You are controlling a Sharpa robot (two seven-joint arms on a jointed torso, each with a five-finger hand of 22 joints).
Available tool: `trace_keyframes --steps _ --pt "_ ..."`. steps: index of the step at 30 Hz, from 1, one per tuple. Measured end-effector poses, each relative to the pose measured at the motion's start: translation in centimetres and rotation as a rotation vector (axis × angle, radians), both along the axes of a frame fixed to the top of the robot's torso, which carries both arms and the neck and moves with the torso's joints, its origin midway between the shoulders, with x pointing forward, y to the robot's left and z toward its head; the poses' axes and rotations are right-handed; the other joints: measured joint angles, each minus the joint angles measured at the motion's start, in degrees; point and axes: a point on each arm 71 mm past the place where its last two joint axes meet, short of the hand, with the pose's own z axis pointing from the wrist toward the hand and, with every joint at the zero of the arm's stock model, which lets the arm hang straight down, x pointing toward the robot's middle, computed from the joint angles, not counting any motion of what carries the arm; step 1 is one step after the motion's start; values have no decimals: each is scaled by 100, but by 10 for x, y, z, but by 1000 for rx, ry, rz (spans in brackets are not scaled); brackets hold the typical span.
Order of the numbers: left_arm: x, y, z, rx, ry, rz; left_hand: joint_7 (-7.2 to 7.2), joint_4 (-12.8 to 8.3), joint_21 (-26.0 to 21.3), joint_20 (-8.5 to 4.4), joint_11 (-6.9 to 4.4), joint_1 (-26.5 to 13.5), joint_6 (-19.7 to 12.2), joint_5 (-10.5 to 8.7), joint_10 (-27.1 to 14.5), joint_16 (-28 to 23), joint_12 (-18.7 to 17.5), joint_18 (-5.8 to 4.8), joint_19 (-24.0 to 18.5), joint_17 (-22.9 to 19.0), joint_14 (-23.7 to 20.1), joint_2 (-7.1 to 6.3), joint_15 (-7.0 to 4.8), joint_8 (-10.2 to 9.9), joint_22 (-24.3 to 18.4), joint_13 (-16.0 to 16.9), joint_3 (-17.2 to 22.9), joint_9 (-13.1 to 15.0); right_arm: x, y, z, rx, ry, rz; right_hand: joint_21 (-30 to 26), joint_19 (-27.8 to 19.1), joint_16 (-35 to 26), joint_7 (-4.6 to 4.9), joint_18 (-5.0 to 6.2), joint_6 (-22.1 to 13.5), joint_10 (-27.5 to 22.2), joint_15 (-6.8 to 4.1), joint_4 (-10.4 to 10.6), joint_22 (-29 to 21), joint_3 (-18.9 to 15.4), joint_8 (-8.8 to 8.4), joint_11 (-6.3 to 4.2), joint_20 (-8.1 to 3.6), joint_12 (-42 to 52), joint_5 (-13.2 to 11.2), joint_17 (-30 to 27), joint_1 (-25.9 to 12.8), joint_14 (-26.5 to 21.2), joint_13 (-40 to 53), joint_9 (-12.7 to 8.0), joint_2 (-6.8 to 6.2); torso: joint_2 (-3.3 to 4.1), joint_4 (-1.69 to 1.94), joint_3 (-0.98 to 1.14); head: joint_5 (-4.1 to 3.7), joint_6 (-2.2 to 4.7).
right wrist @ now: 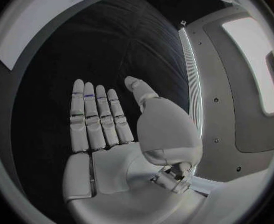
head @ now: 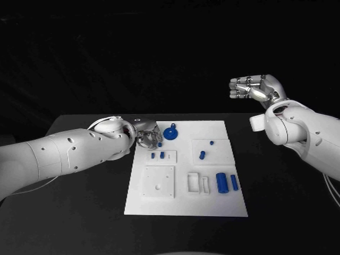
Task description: Assemble the parts on the task board
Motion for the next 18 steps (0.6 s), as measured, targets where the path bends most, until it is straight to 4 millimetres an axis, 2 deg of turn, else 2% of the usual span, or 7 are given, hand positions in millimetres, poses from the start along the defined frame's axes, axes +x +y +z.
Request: trace_keyframes --steps 3,6,7,8,10,13,18 --pt "1 5 0 2 -6 12 16 -1 0 0 3 0 -16 0 -3 0 0 -1 0 -1 -8 0 8 0 0 0 1 0 -1 1 -1 -31 10 27 126 252 67 1 1 39 184 -102 -141 26 95 0 -56 -92 0 -66 54 94 276 0 1 2 1 -3 2 0 18" --pt "3 13 1 3 -12 29 95 1 0 0 21 20 57 0 -21 0 0 -1 0 -8 -8 -20 8 0 -1 0 46 0 -2 3 -2 -83 17 62 339 655 212 -33 55 176 394 -291 -279 87 164 0 -141 -281 0 -117 180 137 709 0 15 -14 2 -6 3 -11 38" --pt "4 15 1 3 -15 34 102 1 0 0 21 29 91 0 -21 0 0 -1 0 -11 -8 -29 8 0 -1 0 46 0 -2 4 -3 -101 18 73 454 853 296 -52 54 219 497 -373 -332 133 160 0 -183 -362 0 -146 245 198 908 0 22 -14 2 -7 3 -23 47" --pt "5 17 2 2 -18 41 117 -8 0 22 21 29 162 0 -21 -24 0 -1 -22 -23 -8 -29 8 0 -1 0 55 0 -3 5 -3 -119 20 84 671 1189 462 -96 54 264 656 -517 -394 228 121 0 -259 -513 0 -173 379 272 1244 0 24 -29 2 -7 3 -38 62" --pt "8 24 5 -4 -27 61 158 1 0 20 21 29 221 0 -21 -29 0 -1 -21 -30 -8 -29 8 0 -1 0 77 0 -4 6 -5 -171 24 111 959 1554 687 -117 49 327 840 -673 -464 372 50 0 -335 -704 0 -177 622 279 1618 8 24 -23 1 -7 3 -66 82" --pt "14 35 12 -35 -46 102 173 -26 -77 21 -31 29 351 0 37 -223 0 -1 -128 -106 -146 -29 14 0 -1 0 137 7 -6 7 -8 -258 30 147 1424 1929 1129 -178 -4 486 1068 -857 -582 653 -39 0 -449 -965 0 -170 1299 325 1875 10 30 -24 -2 -5 3 -116 114" --pt "23 56 27 -173 -70 197 238 -62 -262 -18 -82 29 486 0 443 -1039 0 -9 -358 -444 -299 -29 -55 0 -2 0 215 20 -10 10 -15 -414 39 189 2231 2034 2174 -198 -47 505 1207 -988 -716 1265 121 0 -512 -1117 0 -132 2988 304 1870 26 30 -45 -6 -3 0 -203 154"
